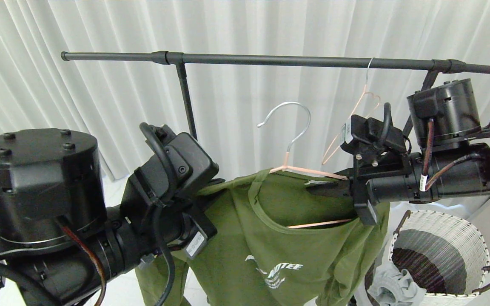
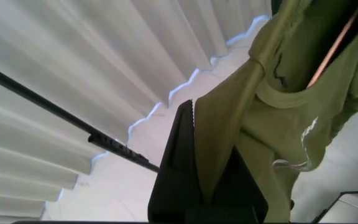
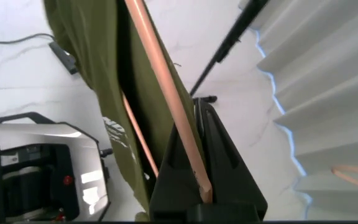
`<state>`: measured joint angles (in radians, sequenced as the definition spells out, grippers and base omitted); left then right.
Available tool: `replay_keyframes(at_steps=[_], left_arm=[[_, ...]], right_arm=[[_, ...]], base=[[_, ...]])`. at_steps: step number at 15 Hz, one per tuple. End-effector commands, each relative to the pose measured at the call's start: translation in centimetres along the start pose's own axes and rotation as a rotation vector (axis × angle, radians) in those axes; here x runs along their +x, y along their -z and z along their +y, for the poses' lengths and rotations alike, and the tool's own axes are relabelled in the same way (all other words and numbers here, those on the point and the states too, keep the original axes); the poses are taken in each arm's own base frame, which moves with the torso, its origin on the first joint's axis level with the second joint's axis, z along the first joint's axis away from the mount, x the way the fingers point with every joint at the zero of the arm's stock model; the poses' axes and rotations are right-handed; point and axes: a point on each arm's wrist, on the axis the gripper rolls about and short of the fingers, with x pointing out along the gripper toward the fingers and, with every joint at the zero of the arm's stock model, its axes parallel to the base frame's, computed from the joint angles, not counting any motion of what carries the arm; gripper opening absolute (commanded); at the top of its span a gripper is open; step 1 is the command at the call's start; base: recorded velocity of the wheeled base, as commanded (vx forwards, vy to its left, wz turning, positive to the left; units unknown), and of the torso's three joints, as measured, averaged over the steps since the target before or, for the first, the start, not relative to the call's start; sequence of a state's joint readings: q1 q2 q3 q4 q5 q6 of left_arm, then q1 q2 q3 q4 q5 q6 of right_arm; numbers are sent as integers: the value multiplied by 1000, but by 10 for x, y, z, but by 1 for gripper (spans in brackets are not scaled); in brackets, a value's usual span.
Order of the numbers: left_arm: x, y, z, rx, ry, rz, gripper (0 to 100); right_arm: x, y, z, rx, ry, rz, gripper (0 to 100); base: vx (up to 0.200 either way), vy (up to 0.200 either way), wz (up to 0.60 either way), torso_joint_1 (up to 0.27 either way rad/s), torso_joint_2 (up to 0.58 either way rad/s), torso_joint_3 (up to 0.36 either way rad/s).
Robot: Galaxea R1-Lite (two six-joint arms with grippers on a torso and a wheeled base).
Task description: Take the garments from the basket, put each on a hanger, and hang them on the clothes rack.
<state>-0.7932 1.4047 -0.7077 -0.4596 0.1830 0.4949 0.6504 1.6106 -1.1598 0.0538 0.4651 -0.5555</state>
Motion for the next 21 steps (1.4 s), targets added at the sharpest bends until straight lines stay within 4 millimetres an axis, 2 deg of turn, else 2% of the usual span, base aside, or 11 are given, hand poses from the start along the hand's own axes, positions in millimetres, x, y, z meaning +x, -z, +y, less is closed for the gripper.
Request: replay_keyframes(at_steps=[1, 7, 12, 14, 17, 19, 21], left_arm=[[0, 2, -1, 2, 4, 7, 100], [-7, 3, 2, -12, -10, 1, 100], [-26, 8, 24, -86, -114, -10, 100], [-37, 22, 29, -94, -156, 21, 100], [-41, 57, 24, -105, -169, 153, 100], [-39, 67, 21, -109, -159, 195, 100], [-31, 68, 19, -156, -147, 204, 100]], right_arm=[[-3, -1, -1, -6, 8, -4, 0], [-25, -11, 4, -78, 42, -46, 0], [-53, -4, -9, -56, 134, -25, 0], [-60, -4, -10, -53, 155, -27, 0], [-66, -5, -7, -58, 162, -34, 0], [-72, -6, -2, -65, 160, -47, 0], [-77, -8, 6, -77, 142, -67, 0]], base=[[0, 0, 0, 0, 0, 0], [0, 0, 0, 0, 0, 0], [0, 0, 0, 0, 0, 0], [0, 0, 0, 0, 0, 0], [0, 0, 0, 0, 0, 0], [0, 0, 0, 0, 0, 0], [0, 0, 0, 0, 0, 0]])
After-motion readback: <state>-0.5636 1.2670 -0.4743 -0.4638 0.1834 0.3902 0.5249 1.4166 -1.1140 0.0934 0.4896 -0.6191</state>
